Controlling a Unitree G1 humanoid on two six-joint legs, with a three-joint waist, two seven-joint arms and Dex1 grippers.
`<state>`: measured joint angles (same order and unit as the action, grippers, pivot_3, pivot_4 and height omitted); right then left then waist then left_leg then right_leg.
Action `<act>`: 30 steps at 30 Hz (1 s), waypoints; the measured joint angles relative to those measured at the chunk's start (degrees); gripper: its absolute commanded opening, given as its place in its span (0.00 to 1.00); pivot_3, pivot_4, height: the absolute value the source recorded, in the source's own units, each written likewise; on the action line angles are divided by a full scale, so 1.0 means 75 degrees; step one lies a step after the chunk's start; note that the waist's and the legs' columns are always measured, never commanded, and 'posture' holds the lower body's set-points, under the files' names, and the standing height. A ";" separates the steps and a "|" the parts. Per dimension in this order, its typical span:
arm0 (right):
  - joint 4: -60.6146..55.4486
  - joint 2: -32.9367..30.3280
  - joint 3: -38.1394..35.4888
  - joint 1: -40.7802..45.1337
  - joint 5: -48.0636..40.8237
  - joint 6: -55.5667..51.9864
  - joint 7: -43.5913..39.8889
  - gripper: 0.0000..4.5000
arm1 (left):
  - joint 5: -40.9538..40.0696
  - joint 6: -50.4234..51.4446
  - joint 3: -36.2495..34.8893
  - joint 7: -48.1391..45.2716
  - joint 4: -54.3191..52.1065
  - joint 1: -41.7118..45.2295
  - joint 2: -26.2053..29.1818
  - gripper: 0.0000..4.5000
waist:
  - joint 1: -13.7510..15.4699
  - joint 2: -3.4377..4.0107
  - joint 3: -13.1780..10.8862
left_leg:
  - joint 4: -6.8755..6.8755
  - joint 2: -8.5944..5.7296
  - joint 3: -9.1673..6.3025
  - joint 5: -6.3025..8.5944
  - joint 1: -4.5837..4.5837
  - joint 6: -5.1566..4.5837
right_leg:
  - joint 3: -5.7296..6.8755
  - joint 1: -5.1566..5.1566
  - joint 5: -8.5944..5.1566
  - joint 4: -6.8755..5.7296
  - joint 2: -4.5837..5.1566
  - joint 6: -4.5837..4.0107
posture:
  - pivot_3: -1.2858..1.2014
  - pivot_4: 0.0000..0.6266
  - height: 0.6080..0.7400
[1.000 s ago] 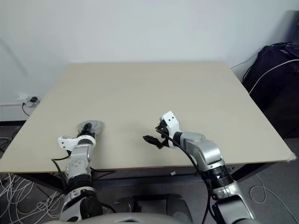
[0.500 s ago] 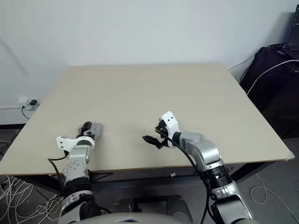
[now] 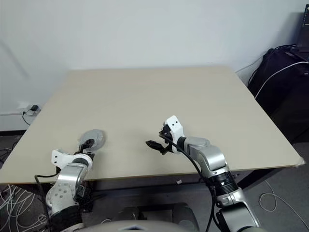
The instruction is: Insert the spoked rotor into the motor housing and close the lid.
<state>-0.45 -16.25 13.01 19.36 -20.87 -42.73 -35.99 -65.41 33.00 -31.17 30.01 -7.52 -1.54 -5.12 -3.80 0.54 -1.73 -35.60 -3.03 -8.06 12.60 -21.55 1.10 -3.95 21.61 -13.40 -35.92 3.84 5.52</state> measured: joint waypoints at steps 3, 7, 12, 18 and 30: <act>0.0002 0.0006 -0.0001 0.0000 -0.0001 -0.0017 -0.0044 1.00 | -0.0369 0.0628 0.0125 0.0216 -0.0273 -0.0230 0.0156 1.00 | 0.0052 0.0028 0.0021 | -0.0003 -0.0006 -0.0002 0.0009 0.0007 0.0008 | 0.0005 0.0002 -0.0006 0.0000 0.0005 0.0005 | 0.52 0.00 1.00; 0.0007 0.0018 -0.0012 -0.0005 -0.0008 -0.0073 -0.0056 1.00 | -0.0254 0.1531 0.0891 -0.0545 -0.0374 -0.0382 0.0970 1.00 | 0.0187 0.0027 0.0018 | -0.0016 -0.0012 -0.0007 0.0021 -0.0003 0.0032 | 0.0015 0.0006 -0.0006 -0.0004 0.0006 0.0005 | 0.52 0.00 1.00; 0.0006 0.0025 -0.0018 -0.0082 -0.0006 -0.0084 -0.0066 1.00 | 0.0877 0.1599 0.2288 -0.2231 -0.0374 -0.0255 0.1753 1.00 | 0.0233 -0.0031 -0.0019 | -0.0018 -0.0008 -0.0006 0.0021 -0.0011 0.0035 | 0.0017 0.0018 -0.0004 -0.0008 0.0004 0.0003 | 0.52 0.00 1.00; 0.0003 -0.0222 -0.0038 -0.0590 0.0523 0.0941 -0.0010 1.00 | 0.3610 -0.0080 0.3898 -0.4220 -0.0218 0.0185 0.2706 1.00 | 0.0268 -0.0027 -0.0021 | 0.0018 -0.0008 0.0007 0.0013 -0.0016 0.0026 | 0.0005 0.0038 -0.0013 0.0000 0.0005 -0.0015 | 0.52 0.00 1.00; 0.0253 -0.0129 -0.0746 -0.1758 0.1507 0.3845 0.1064 1.00 | 0.7187 -0.4204 0.4936 -0.5578 0.1945 0.0685 0.2642 1.00 | 0.0404 -0.0034 -0.0025 | 0.0037 0.0002 0.0012 -0.0004 -0.0016 0.0003 | 0.0004 0.0031 -0.0018 0.0000 0.0003 -0.0020 | 0.52 0.00 1.00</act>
<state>1.45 -17.23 7.41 6.18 -9.57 -13.89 -28.01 -11.51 1.47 5.85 -11.82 7.07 3.59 14.69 -0.77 0.28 -1.92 -35.32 -3.01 -7.97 12.57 -21.67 1.12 -3.92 21.84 -13.54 -35.93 3.87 5.37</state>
